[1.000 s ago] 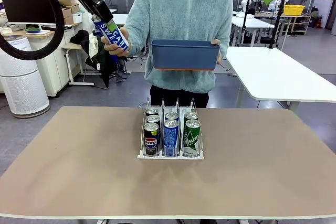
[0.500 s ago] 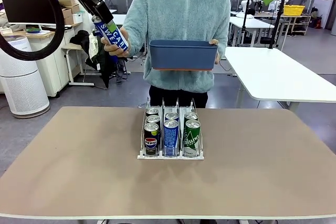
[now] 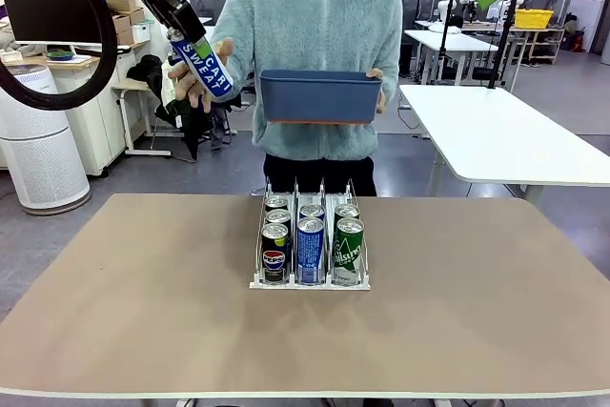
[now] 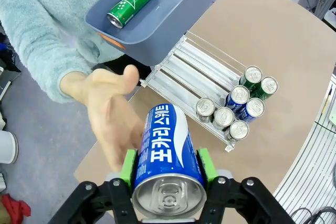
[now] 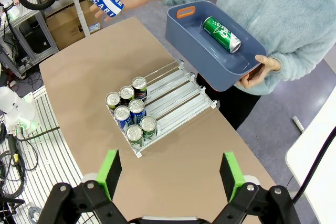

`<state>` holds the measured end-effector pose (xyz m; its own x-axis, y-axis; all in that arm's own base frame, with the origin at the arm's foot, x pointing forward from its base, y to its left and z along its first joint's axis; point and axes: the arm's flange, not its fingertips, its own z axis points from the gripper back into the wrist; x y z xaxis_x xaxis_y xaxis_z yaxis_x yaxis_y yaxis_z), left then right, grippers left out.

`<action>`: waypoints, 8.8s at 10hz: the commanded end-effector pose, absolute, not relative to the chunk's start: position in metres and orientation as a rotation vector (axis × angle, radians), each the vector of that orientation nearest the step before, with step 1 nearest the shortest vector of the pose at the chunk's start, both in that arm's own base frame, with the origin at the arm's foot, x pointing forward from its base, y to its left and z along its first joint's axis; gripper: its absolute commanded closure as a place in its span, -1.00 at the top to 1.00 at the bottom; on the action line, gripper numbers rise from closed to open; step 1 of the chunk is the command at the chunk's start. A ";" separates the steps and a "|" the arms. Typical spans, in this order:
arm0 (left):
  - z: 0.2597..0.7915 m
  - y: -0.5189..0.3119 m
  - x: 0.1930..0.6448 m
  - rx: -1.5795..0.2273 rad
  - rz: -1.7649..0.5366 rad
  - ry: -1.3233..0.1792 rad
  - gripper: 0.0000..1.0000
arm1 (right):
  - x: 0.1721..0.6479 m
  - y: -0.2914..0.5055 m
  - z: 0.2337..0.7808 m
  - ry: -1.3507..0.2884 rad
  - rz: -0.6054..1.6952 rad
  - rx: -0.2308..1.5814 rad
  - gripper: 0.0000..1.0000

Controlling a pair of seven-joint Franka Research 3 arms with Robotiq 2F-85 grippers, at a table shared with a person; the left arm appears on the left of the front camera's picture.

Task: Fill the beverage cans into the dispenser.
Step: Place the picked Ionic drink in the line of the Automatic Can Dispenser with the same cans.

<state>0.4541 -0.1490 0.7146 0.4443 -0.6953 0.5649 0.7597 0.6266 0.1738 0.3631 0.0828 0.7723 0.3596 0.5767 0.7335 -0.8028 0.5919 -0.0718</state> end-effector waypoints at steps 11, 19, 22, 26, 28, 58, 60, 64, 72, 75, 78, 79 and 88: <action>0.698 -0.201 0.422 -0.022 -0.797 -0.583 0.15 | 0.362 0.083 0.771 -0.795 0.909 0.325 1.00; 0.643 -0.285 0.379 -0.086 -0.776 -0.501 0.15 | 0.362 0.083 0.771 -0.795 0.909 0.325 1.00; 0.643 -0.285 0.379 -0.086 -0.776 -0.501 0.15 | 0.362 0.083 0.771 -0.795 0.909 0.325 1.00; 0.602 -0.328 0.359 -0.142 -0.743 -0.471 0.15 | 0.362 0.083 0.771 -0.795 0.909 0.325 1.00; 0.592 -0.350 0.329 -0.141 -0.802 -0.518 0.15 | 0.362 0.083 0.771 -0.795 0.909 0.325 1.00; 0.453 -0.385 0.360 -0.078 -0.702 -0.350 0.15 | 0.362 0.083 0.771 -0.795 0.909 0.325 1.00; 0.450 -0.388 0.377 -0.084 -0.693 -0.338 0.15 | 0.362 0.083 0.771 -0.795 0.909 0.325 1.00; 0.442 -0.374 0.415 -0.057 -0.652 -0.340 0.15 | 0.362 0.083 0.771 -0.795 0.909 0.325 1.00; 0.427 -0.354 0.445 -0.048 -0.586 -0.356 0.15 | 0.362 0.083 0.771 -0.795 0.909 0.325 1.00; 0.415 -0.362 0.450 -0.051 -0.592 -0.326 0.15 | 0.362 0.083 0.771 -0.795 0.909 0.325 1.00; 0.404 -0.367 0.449 -0.084 -0.620 -0.231 0.15 | 0.362 0.083 0.771 -0.795 0.909 0.325 1.00; 0.402 -0.367 0.447 -0.101 -0.631 -0.204 0.15 | 0.362 0.083 0.771 -0.795 0.909 0.325 1.00; 0.406 -0.376 0.433 -0.110 -0.608 -0.234 0.94 | 0.362 0.083 0.771 -0.795 0.909 0.325 1.00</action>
